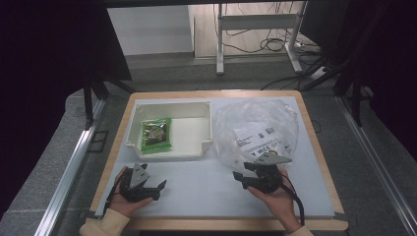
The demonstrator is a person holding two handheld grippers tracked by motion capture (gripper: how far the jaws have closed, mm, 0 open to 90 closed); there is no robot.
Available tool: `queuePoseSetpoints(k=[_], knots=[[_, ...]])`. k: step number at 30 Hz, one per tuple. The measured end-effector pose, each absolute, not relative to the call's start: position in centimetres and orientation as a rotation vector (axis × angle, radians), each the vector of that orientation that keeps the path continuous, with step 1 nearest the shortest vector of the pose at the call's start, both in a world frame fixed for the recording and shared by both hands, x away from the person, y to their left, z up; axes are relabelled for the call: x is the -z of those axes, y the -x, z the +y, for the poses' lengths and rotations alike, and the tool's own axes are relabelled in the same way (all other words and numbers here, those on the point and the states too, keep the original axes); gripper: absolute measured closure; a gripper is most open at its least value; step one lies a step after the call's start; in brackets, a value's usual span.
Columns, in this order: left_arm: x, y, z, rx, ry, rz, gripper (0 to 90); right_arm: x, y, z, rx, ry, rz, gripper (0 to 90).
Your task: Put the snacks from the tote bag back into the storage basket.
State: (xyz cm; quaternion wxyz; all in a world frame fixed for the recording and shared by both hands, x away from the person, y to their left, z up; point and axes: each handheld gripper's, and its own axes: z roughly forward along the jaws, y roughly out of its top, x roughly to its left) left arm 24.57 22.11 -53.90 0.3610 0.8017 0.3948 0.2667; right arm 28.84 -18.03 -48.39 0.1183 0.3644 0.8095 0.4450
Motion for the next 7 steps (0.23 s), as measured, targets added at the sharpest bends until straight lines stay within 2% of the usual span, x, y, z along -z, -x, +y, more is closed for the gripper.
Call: queuePoseSetpoints(k=[7], knots=[[53.8,-24.5,22.0,-0.684,-2.066,1.002,10.6,47.8,-28.2,-16.8,-1.322,-1.017,2.349,40.5]])
